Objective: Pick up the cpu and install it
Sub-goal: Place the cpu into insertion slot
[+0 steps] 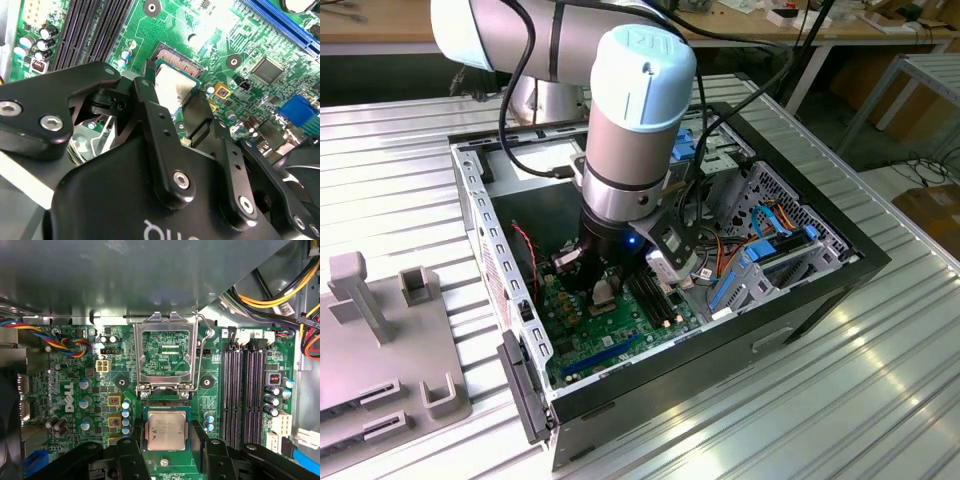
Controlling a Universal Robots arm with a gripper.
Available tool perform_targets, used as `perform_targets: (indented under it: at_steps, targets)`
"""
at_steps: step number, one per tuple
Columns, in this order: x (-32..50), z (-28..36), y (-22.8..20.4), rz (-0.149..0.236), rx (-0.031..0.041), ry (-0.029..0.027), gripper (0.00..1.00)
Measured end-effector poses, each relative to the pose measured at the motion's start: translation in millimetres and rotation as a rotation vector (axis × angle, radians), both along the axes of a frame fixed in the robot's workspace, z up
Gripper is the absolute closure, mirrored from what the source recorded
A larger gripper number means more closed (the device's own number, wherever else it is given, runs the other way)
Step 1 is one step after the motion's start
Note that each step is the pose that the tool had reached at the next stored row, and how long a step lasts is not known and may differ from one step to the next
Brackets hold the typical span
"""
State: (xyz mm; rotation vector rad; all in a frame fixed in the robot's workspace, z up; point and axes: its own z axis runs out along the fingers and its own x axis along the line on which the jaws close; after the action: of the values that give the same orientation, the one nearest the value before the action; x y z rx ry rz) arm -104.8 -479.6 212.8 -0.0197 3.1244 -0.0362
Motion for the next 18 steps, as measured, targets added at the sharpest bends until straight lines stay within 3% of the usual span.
perform_targets:
  at_steps: [6, 12, 18]
  targets:
    - [0.0, -4.7, -0.4, 0.0, 0.0074, 0.0007, 0.53]
    - [-0.5, -6.5, -4.2, 0.0, 0.008, 0.0009, 0.53]
    - [-0.5, -6.5, -4.9, 0.0, 0.008, 0.0009, 0.53]
